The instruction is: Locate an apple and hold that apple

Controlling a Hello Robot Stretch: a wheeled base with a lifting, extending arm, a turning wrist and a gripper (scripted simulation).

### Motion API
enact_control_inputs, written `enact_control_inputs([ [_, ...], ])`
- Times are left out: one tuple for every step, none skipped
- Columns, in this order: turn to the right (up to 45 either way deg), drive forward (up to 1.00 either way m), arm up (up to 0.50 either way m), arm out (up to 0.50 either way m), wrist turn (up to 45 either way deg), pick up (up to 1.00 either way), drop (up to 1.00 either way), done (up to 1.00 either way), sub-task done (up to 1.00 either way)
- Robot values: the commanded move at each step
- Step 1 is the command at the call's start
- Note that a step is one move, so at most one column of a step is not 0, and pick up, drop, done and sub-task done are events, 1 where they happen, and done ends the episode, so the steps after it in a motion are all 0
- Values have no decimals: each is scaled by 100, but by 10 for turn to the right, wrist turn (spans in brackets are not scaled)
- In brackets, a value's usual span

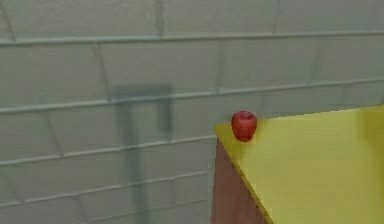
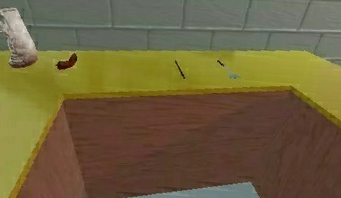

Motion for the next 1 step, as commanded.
enact_control_inputs([
  [-450,0,0,0,0,0,0,0,0],
])
